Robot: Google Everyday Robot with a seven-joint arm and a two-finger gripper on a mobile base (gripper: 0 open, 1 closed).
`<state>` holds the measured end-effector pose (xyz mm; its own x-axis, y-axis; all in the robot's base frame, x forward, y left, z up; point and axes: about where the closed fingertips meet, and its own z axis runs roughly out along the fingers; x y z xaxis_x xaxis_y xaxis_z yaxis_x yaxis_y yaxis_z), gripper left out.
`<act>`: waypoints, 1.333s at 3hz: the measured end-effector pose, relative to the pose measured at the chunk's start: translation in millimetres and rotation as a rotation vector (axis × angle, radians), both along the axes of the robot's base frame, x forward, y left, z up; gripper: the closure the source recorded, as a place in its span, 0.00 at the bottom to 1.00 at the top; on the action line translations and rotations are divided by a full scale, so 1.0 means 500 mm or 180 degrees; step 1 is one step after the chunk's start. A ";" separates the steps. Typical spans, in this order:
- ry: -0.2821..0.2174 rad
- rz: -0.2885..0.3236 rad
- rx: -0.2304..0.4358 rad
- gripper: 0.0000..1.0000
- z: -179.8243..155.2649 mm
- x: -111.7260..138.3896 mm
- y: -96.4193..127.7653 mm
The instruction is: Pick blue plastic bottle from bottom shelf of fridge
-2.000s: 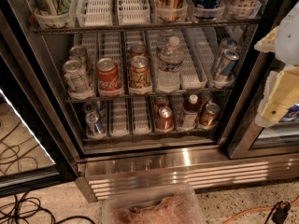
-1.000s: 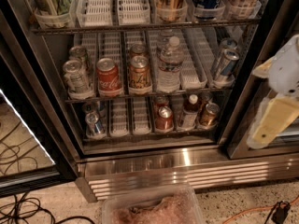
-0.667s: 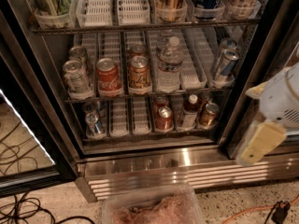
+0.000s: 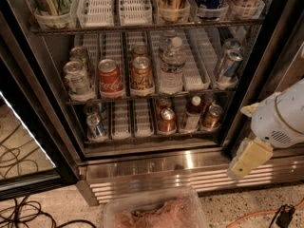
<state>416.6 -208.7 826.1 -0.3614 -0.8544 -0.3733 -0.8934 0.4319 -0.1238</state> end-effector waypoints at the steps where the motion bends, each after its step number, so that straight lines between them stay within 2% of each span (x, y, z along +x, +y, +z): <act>1: -0.0002 -0.0026 0.0062 0.00 -0.040 -0.002 0.005; 3: 0.0154 -0.0460 0.0512 0.00 -0.272 -0.027 0.026; 4: 0.0171 -0.0838 0.0637 0.00 -0.355 -0.046 0.052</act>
Offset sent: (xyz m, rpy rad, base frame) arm -0.0107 0.0015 -0.1598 0.1629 0.0341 -0.1772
